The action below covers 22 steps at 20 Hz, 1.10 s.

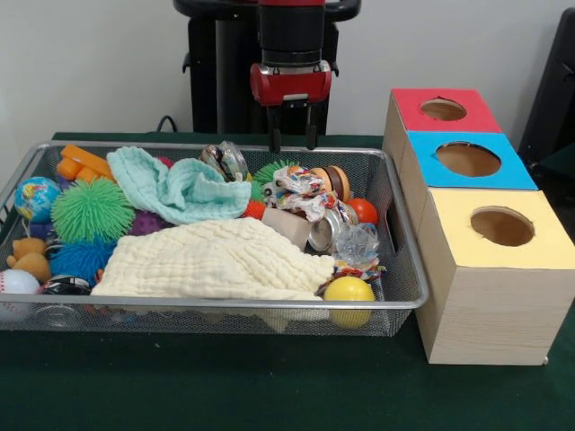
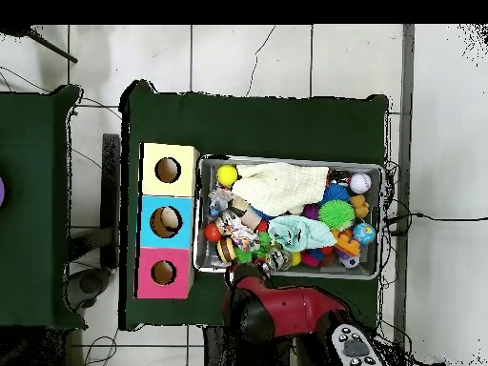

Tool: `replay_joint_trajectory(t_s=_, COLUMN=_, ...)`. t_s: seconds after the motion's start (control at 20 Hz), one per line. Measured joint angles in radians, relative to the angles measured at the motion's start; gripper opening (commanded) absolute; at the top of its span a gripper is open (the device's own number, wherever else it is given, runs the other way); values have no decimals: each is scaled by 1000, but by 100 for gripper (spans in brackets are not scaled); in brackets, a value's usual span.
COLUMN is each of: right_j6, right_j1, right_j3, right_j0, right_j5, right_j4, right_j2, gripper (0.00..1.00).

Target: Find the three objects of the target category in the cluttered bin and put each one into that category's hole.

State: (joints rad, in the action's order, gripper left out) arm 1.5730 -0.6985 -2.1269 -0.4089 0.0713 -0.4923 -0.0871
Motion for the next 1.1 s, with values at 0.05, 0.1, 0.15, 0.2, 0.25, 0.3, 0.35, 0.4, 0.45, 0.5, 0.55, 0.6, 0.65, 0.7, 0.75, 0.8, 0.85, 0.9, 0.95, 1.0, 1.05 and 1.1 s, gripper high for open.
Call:
replay_joint_trajectory(t_s=0.05, right_j6=0, right_j1=5, right_j3=0, right_j0=2, right_j5=7, right_j4=0, right_j2=2, gripper=100)
replay_joint_trajectory(t_s=0.1, right_j6=0, right_j1=13, right_j3=0, right_j0=5, right_j5=20, right_j4=-2, right_j2=4, gripper=100)
replay_joint_trajectory(t_s=0.15, right_j6=0, right_j1=17, right_j3=0, right_j0=6, right_j5=26, right_j4=-2, right_j2=4, gripper=100)
replay_joint_trajectory(t_s=0.2, right_j6=0, right_j1=21, right_j3=0, right_j0=6, right_j5=30, right_j4=-2, right_j2=4, gripper=100)
replay_joint_trajectory(t_s=0.25, right_j6=0, right_j1=23, right_j3=0, right_j0=6, right_j5=31, right_j4=-2, right_j2=5, gripper=100)
replay_joint_trajectory(t_s=0.3, right_j6=0, right_j1=24, right_j3=0, right_j0=6, right_j5=31, right_j4=-2, right_j2=5, gripper=100)
replay_joint_trajectory(t_s=0.35, right_j6=0, right_j1=24, right_j3=0, right_j0=6, right_j5=31, right_j4=-2, right_j2=4, gripper=100)
replay_joint_trajectory(t_s=0.4, right_j6=0, right_j1=23, right_j3=0, right_j0=6, right_j5=31, right_j4=-2, right_j2=4, gripper=100)
replay_joint_trajectory(t_s=0.45, right_j6=0, right_j1=20, right_j3=0, right_j0=3, right_j5=31, right_j4=-2, right_j2=3, gripper=100)
replay_joint_trajectory(t_s=0.5, right_j6=0, right_j1=14, right_j3=0, right_j0=-6, right_j5=30, right_j4=-2, right_j2=-2, gripper=100)
replay_joint_trajectory(t_s=0.55, right_j6=0, right_j1=11, right_j3=0, right_j0=-11, right_j5=28, right_j4=-2, right_j2=-6, gripper=100)
replay_joint_trajectory(t_s=0.6, right_j6=0, right_j1=5, right_j3=0, right_j0=-21, right_j5=23, right_j4=-2, right_j2=-14, gripper=100)
replay_joint_trajectory(t_s=0.65, right_j6=0, right_j1=-4, right_j3=0, right_j0=-36, right_j5=13, right_j4=-2, right_j2=-25, gripper=100)
replay_joint_trajectory(t_s=0.7, right_j6=0, right_j1=-11, right_j3=0, right_j0=-47, right_j5=5, right_j4=-2, right_j2=-34, gripper=100)
replay_joint_trajectory(t_s=0.75, right_j6=0, right_j1=-23, right_j3=0, right_j0=-67, right_j5=-12, right_j4=-2, right_j2=-49, gripper=100)
replay_joint_trajectory(t_s=0.8, right_j6=0, right_j1=-35, right_j3=0, right_j0=-89, right_j5=-32, right_j4=-3, right_j2=-66, gripper=100)
replay_joint_trajectory(t_s=0.85, right_j6=0, right_j1=-48, right_j3=0, right_j0=-113, right_j5=-55, right_j4=-3, right_j2=-85, gripper=100)
replay_joint_trajectory(t_s=0.9, right_j6=0, right_j1=-73, right_j3=0, right_j0=-161, right_j5=-104, right_j4=-3, right_j2=-119, gripper=100)
replay_joint_trajectory(t_s=0.95, right_j6=0, right_j1=-81, right_j3=0, right_j0=-174, right_j5=-118, right_j4=-3, right_j2=-129, gripper=100)
replay_joint_trajectory(t_s=1.0, right_j6=0, right_j1=-88, right_j3=-1, right_j0=-188, right_j5=-132, right_j4=-3, right_j2=-139, gripper=100)
replay_joint_trajectory(t_s=1.05, right_j6=0, right_j1=-111, right_j3=-1, right_j0=-226, right_j5=-179, right_j4=-3, right_j2=-167, gripper=100)
replay_joint_trajectory(t_s=1.1, right_j6=0, right_j1=-120, right_j3=-1, right_j0=-239, right_j5=-197, right_j4=-3, right_j2=-176, gripper=100)
